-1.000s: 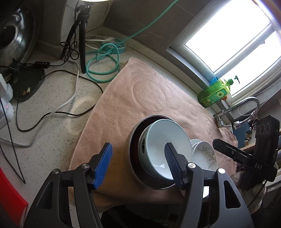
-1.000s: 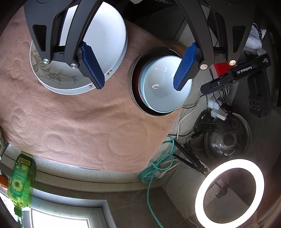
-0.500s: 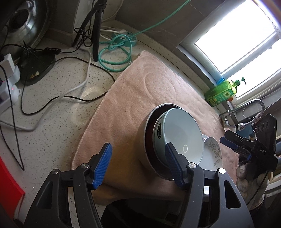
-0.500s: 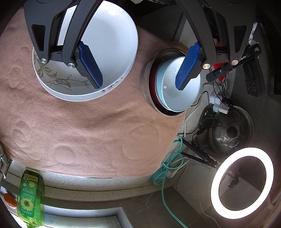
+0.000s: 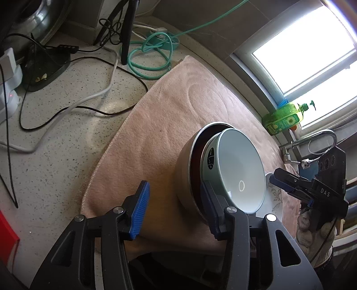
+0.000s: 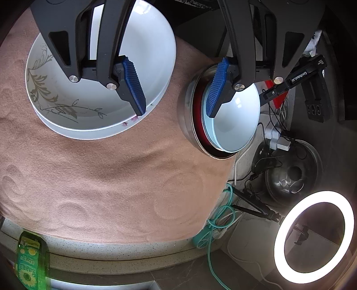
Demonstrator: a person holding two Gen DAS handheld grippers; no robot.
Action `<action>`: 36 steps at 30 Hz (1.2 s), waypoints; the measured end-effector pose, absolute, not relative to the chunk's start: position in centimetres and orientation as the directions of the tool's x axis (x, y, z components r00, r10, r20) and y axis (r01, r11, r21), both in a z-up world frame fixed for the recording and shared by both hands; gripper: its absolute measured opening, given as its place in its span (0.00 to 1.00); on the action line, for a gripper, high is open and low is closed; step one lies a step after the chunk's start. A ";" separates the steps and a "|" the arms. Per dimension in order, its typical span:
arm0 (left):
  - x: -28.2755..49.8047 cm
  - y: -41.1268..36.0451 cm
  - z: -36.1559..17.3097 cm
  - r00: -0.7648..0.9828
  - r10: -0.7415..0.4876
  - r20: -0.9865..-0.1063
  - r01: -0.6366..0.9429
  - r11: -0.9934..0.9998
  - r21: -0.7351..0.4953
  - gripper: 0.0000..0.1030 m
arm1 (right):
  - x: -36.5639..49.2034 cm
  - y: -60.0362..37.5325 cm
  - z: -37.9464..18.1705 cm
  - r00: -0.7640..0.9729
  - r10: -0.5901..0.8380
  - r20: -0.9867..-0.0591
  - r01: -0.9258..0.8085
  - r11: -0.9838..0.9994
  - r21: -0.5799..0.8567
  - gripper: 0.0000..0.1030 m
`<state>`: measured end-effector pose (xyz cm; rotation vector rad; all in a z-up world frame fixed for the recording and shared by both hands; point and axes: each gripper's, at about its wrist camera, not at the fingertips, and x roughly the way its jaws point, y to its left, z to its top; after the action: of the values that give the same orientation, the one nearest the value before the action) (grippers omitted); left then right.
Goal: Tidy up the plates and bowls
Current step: 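Close the right tool on the rim of the nested bowl stack, then lift the nested bowl stack and carry it over the plate stack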
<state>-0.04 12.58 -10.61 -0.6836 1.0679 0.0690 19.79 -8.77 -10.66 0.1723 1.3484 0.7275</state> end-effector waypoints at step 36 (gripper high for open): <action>2.2 11.9 -11.7 0.469 -0.323 -0.822 -0.329 0.800 -0.502 0.12 | 19.1 -6.0 -12.7 -0.019 0.559 -0.829 -0.399 0.756 0.519 0.11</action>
<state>2.23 11.95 -11.74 -0.6792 1.1068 0.0041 19.09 -6.00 -12.74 0.1431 1.3954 0.7660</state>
